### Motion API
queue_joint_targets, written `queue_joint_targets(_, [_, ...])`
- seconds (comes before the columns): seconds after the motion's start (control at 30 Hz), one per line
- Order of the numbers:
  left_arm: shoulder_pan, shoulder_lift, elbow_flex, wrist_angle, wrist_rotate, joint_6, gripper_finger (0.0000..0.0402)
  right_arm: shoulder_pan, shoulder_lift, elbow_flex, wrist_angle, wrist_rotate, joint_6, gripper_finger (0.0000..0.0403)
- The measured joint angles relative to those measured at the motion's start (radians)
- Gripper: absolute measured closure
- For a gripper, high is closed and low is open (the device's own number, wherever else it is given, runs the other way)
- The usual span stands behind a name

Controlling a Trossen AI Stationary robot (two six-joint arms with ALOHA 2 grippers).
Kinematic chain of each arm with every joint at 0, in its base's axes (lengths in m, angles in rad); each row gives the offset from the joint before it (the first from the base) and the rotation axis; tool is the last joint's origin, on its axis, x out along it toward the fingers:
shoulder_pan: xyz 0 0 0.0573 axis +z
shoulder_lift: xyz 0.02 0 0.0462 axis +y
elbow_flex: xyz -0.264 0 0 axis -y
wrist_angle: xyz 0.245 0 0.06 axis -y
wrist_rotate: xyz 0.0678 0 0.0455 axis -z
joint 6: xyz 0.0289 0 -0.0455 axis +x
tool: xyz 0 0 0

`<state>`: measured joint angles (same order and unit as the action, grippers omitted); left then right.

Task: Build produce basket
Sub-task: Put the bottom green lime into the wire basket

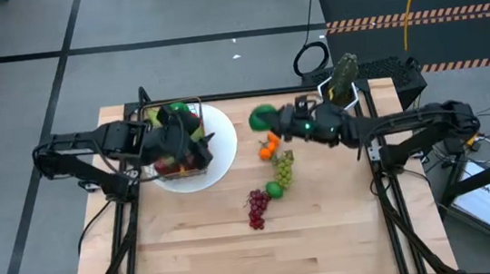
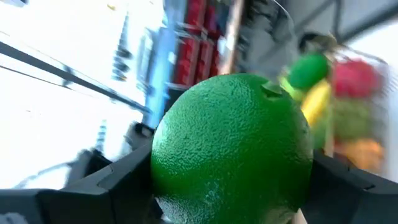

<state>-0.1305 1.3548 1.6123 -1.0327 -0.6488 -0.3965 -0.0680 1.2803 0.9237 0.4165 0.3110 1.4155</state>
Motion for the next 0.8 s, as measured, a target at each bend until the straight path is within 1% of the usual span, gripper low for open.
queue_joint_targets(0.1, [0.035, 0.000, 0.000, 0.102, 0.001, 0.068, 0.0115, -0.054, 0.000, 0.000, 0.079, -0.007, -0.010, 0.0093])
queue_joint_targets(0.2, [0.064, 0.000, 0.000, 0.203, 0.001, 0.155, 0.0099, -0.103, 0.000, 0.000, 0.113, -0.024, -0.015, 0.0093])
queue_joint_targets(0.4, [0.099, 0.017, 0.002, 0.450, 0.002, 0.158, 0.0094, -0.176, 0.000, 0.000, 0.142, -0.027, -0.013, 0.0093])
queue_joint_targets(0.43, [0.105, 0.026, 0.003, 0.485, 0.018, 0.165, 0.0093, -0.184, 0.000, 0.000, 0.141, -0.027, -0.017, 0.0093])
queue_joint_targets(0.5, [0.116, 0.048, 0.001, 0.526, 0.073, 0.204, 0.0087, -0.196, 0.001, 0.000, 0.142, -0.031, -0.022, 0.0093])
queue_joint_targets(0.57, [0.121, 0.081, 0.002, 0.585, 0.097, 0.247, 0.0076, -0.207, 0.000, 0.000, 0.146, -0.058, -0.022, 0.0093])
queue_joint_targets(0.67, [0.128, 0.127, 0.002, 0.616, 0.099, 0.302, 0.0050, -0.215, 0.000, 0.000, 0.148, -0.104, -0.012, 0.0093])
queue_joint_targets(0.8, [0.149, 0.185, 0.000, 0.650, 0.102, 0.378, 0.0009, -0.217, 0.000, 0.000, 0.161, -0.116, 0.014, 0.0093])
